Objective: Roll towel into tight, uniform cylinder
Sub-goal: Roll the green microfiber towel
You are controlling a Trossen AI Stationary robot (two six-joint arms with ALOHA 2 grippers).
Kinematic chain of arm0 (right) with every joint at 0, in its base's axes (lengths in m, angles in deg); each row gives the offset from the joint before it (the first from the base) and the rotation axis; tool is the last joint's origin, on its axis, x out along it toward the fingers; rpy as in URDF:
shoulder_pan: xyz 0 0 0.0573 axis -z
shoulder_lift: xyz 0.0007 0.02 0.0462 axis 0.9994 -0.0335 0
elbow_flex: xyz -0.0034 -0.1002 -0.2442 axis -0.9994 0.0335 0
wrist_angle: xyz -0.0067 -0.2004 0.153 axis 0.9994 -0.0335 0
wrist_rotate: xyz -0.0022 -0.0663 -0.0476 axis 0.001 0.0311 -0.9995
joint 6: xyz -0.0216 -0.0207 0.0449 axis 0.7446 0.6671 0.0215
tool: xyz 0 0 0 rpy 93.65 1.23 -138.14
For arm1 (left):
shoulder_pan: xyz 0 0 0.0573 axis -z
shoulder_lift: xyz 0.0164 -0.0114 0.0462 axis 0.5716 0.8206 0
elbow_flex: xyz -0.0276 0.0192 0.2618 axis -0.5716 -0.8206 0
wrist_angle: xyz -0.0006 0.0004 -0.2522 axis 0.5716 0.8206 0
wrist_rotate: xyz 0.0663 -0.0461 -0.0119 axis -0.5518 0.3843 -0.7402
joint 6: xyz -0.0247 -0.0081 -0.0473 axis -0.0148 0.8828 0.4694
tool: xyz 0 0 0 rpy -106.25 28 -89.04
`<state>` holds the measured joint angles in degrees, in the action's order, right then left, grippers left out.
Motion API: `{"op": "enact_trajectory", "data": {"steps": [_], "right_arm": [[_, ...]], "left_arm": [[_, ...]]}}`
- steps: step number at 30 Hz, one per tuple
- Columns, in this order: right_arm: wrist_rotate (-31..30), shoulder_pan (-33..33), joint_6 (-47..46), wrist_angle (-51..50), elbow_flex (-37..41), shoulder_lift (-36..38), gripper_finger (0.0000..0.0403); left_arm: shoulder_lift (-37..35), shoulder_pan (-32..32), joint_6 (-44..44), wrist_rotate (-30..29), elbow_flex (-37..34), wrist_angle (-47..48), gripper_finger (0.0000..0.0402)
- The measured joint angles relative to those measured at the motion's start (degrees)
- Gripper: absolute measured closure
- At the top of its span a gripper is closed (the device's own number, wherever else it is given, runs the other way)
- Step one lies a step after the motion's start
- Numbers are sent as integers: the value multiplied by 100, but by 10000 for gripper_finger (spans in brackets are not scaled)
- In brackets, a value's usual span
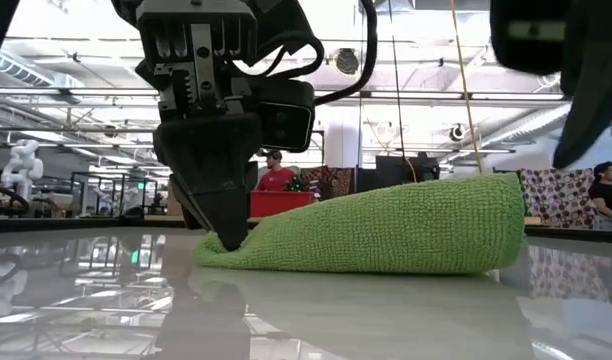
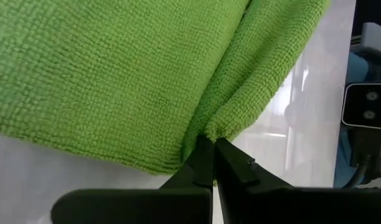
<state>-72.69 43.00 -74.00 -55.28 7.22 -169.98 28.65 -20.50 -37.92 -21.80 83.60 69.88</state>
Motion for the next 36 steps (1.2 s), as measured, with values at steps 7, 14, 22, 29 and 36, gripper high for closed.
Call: {"op": "enact_trajectory", "data": {"steps": [7, 14, 22, 29, 36], "right_arm": [[-513, -160, 1003, 481, -1, -324, 275], [-1114, -139, 1950, 1220, -1, -685, 275], [-1088, -88, 2129, 1286, -3, -702, 275], [-734, 246, 1449, 924, -8, -702, 275], [-346, 458, 693, 558, -13, -700, 275]], "left_arm": [[2, -23, 33, 4, 0, 12, 398], [2, -40, 37, 5, 0, 26, 398], [4, -73, 35, 56, -2, 28, 398], [4, -88, 35, 112, -4, 20, 398], [7, -88, 35, 118, -7, 10, 398]]}}
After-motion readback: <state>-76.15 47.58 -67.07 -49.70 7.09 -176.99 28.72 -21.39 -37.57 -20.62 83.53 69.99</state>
